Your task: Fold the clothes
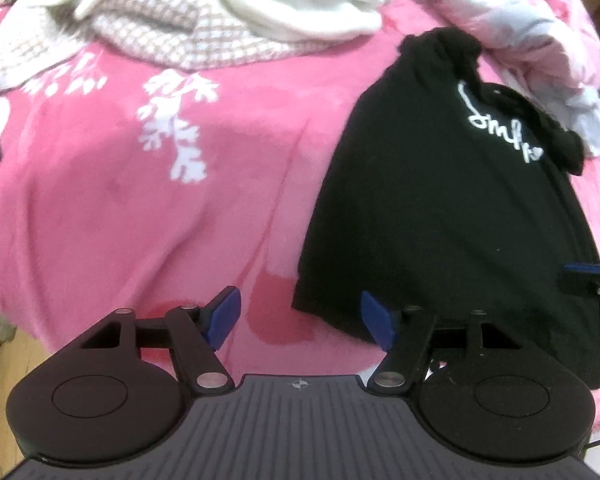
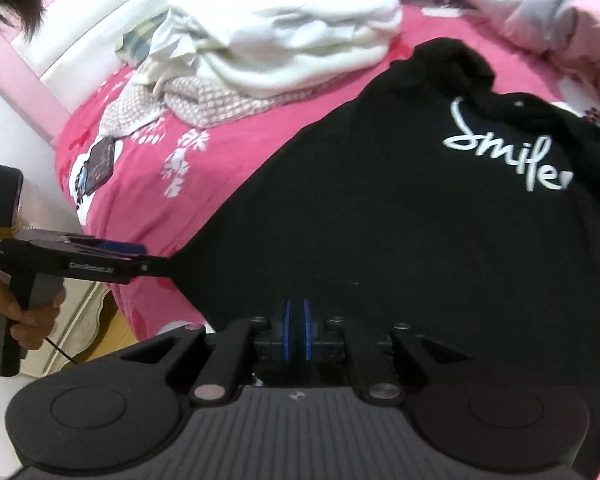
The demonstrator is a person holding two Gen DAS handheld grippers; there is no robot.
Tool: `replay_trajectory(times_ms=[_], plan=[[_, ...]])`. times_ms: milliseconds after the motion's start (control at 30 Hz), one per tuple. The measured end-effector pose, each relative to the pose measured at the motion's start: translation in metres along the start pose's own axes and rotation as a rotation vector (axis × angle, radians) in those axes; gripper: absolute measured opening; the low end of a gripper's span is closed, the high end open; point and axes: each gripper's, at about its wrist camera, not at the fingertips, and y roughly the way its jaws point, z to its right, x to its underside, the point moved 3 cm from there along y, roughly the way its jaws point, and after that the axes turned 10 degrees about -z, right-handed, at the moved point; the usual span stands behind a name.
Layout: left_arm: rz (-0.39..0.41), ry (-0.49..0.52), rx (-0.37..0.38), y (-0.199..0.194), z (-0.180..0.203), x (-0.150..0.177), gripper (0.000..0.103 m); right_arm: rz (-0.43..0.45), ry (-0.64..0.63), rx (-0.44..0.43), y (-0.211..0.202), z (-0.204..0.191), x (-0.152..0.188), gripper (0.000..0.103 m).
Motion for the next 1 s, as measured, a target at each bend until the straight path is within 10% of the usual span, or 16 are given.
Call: replay_trajectory(times_ms=[167,300,700,1000], plan=[[-0.049,-0.027,0.062,0.027,-0.004,-0.012,0.053,-0.033,0.016,0.033,0.006,0.004,-0.01,0.007],[-0.027,-0.018,0.067,0.029,-0.003,-0.014,0.006,-0.012,0.073,0.075,0.005,0.021,-0.024,0.007],[0.005,-0.109,0.115,-0.024,-0.014,-0.001,0.001,0.025,0.333,0.111,-0.004,0.068,-0.031,0.007],[-0.087,-0.192,0.081,0.003,-0.041,0.007,0.001,-0.154,0.599,0.222,-0.039,0.122,0.094,0.008]])
